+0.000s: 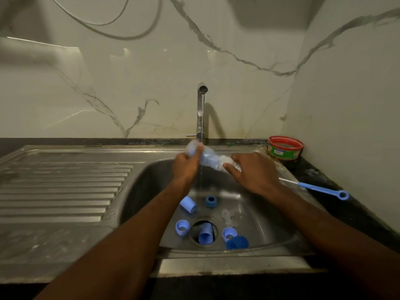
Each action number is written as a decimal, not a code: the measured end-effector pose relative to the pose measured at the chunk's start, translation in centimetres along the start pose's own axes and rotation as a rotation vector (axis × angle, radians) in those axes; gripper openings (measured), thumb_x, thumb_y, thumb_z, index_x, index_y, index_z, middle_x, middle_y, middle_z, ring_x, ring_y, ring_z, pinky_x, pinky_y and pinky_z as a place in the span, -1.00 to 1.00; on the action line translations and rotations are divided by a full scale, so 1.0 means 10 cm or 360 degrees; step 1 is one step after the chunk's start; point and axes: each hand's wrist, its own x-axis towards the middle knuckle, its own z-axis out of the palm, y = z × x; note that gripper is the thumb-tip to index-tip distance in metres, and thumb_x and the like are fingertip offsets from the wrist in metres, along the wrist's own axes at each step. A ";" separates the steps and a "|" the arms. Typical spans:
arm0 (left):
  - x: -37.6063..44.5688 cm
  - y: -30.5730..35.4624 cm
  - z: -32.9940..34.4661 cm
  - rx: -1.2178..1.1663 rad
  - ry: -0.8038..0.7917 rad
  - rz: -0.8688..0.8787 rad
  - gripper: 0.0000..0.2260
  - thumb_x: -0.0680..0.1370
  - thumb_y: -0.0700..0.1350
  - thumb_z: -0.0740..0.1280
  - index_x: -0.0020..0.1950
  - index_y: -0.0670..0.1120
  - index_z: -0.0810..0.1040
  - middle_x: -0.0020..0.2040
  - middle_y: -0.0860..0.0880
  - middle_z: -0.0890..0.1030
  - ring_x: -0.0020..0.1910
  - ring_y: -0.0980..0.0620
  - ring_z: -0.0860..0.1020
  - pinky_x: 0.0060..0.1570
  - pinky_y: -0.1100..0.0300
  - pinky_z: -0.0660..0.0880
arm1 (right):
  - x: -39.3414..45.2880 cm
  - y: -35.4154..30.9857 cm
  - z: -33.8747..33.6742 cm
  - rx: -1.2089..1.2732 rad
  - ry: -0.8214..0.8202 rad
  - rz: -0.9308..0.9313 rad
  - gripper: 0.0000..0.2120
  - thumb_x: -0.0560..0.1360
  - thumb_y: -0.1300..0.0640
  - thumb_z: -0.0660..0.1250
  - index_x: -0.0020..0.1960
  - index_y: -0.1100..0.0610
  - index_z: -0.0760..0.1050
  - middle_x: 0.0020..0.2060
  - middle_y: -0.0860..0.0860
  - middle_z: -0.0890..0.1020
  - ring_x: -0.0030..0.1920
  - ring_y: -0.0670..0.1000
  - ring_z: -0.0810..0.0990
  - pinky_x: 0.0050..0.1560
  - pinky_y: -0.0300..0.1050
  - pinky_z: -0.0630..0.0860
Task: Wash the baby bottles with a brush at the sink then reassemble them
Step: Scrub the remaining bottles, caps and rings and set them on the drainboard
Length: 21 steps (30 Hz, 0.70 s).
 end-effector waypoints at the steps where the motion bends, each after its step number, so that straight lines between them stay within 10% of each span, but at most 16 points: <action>1: -0.04 0.00 0.03 -0.0026 -0.0117 -0.0002 -0.65 0.58 0.21 0.35 0.12 -0.06 0.57 0.01 -0.08 0.68 -0.04 0.01 0.66 -0.01 0.10 0.64 | 0.00 -0.01 0.00 0.0032 -0.0008 0.0009 -0.57 0.60 -0.29 0.20 0.30 -0.06 0.57 0.06 0.01 0.69 0.02 0.03 0.62 0.06 -0.01 0.55; 6: 0.09 0.10 -0.10 -0.0121 0.0288 0.0065 -0.67 0.56 0.24 0.36 0.05 -0.01 0.58 -0.05 -0.01 0.68 -0.05 0.04 0.66 0.00 0.10 0.61 | 0.01 0.08 -0.05 0.0058 0.0044 0.0030 -0.56 0.60 -0.29 0.21 0.33 -0.07 0.55 0.06 0.00 0.69 0.02 0.03 0.62 -0.05 -0.07 0.48; 10: -0.02 0.05 0.05 -0.0227 -0.0210 -0.0030 -0.57 0.57 0.19 0.37 0.26 -0.10 0.56 0.10 -0.09 0.68 0.06 -0.02 0.67 0.09 0.06 0.63 | 0.01 0.01 0.00 0.0072 0.0057 0.0016 -0.61 0.63 -0.24 0.18 0.26 -0.02 0.55 0.01 0.03 0.68 -0.03 0.05 0.62 -0.02 -0.03 0.52; 14: 0.14 0.15 -0.11 -0.0420 0.0059 0.0037 -0.56 0.51 0.20 0.44 0.22 -0.09 0.61 0.08 -0.07 0.71 0.05 -0.01 0.69 0.13 0.00 0.62 | 0.03 0.12 -0.06 0.0067 0.0126 0.0021 -0.58 0.61 -0.27 0.20 0.32 -0.07 0.54 0.07 0.02 0.69 0.04 0.06 0.62 -0.04 -0.07 0.46; 21: 0.01 0.13 -0.02 -0.0388 -0.0400 0.0002 -0.54 0.59 0.09 0.38 0.42 -0.10 0.48 0.24 -0.09 0.63 0.21 -0.05 0.62 -0.07 0.20 0.61 | 0.03 0.12 -0.07 0.0054 0.0214 -0.0108 -0.65 0.60 -0.26 0.23 0.26 -0.10 0.55 -0.02 -0.03 0.70 -0.05 0.03 0.65 -0.05 0.04 0.60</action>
